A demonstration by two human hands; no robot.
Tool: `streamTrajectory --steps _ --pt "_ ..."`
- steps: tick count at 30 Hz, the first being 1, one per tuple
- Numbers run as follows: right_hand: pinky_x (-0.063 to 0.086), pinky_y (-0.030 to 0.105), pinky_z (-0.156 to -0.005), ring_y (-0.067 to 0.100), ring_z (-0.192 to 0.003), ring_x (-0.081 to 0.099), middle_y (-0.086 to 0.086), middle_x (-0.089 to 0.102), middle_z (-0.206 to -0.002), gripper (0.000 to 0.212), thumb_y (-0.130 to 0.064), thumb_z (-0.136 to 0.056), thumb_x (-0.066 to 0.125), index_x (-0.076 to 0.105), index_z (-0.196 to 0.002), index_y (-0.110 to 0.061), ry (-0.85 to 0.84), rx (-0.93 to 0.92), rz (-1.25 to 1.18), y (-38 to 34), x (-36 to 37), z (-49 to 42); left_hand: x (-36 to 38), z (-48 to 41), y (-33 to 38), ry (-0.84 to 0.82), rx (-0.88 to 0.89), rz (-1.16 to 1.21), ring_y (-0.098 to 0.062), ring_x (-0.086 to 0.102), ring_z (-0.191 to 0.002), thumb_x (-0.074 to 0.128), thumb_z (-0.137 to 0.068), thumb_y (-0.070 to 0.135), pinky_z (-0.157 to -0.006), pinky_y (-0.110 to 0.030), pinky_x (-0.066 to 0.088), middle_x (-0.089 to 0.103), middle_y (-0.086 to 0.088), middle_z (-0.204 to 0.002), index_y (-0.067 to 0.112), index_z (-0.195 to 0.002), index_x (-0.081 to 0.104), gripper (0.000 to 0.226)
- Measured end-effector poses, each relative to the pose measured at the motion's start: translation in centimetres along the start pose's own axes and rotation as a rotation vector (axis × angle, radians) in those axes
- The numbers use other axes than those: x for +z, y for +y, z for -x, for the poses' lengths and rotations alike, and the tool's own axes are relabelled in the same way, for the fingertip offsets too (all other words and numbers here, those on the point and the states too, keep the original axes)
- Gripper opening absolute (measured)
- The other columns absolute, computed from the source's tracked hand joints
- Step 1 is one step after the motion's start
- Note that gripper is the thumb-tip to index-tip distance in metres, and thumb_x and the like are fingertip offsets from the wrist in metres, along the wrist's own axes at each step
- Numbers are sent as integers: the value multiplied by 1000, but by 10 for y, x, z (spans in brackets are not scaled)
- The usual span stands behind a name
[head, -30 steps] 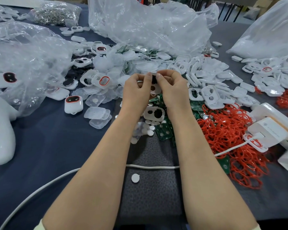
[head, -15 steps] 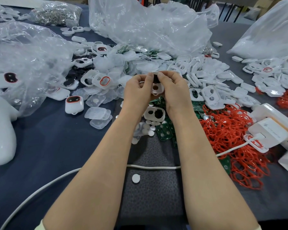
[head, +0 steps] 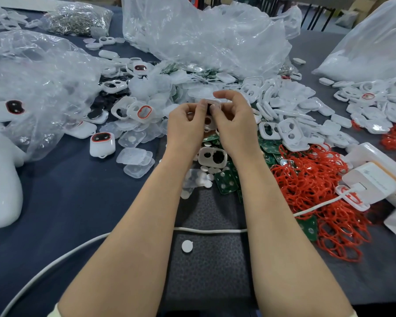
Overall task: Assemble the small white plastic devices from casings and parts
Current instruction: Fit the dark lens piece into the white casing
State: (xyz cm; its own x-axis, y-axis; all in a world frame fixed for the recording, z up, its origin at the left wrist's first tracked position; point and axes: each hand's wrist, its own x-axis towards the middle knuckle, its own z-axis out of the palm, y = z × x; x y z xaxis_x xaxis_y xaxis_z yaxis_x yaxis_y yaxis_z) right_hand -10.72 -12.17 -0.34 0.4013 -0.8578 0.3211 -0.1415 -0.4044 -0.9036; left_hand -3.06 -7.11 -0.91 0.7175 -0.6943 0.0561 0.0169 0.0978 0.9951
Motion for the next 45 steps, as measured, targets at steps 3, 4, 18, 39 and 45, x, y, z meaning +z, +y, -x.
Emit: streamTrajectory --steps 3,4,18,39,45 --pt "54 27 -75 21 -89 66 11 68 -98 17 -10 -94 54 57 -108 -18 20 69 -80 1 -1 -1 2 1 -1 -13 39 -64 -20 67 -78 55 -97 21 -82 -45 57 68 -7 -82 10 -92 60 13" --pt "53 21 -70 19 -87 65 10 68 -98 16 -9 -94 54 57 -106 -18 27 81 -100 2 0 -1 2 1 -2 -18 54 -83 -18 65 -75 54 -97 18 -81 -43 57 67 -6 -81 11 -93 59 10" --pt "47 20 -76 12 -83 59 -5 60 -86 19 -11 -92 57 58 -111 -8 71 -53 155 -4 5 6 0 6 -5 41 208 -262 -5 60 -57 50 -97 16 -56 -17 46 65 5 -66 23 -96 51 7" --pt "53 39 -82 24 -101 58 9 52 -118 33 -2 -93 51 67 -119 -16 55 -286 291 -2 5 7 -5 5 10 -119 -203 532 -15 63 -69 50 -99 13 -61 -22 55 64 -5 -88 8 -99 61 12" --pt "47 22 -83 16 -102 55 6 58 -114 28 -5 -91 56 68 -114 -15 80 -334 311 -2 5 8 -7 3 11 -148 -309 683 -22 62 -85 47 -101 16 -70 -26 56 60 -9 -109 7 -119 56 22"
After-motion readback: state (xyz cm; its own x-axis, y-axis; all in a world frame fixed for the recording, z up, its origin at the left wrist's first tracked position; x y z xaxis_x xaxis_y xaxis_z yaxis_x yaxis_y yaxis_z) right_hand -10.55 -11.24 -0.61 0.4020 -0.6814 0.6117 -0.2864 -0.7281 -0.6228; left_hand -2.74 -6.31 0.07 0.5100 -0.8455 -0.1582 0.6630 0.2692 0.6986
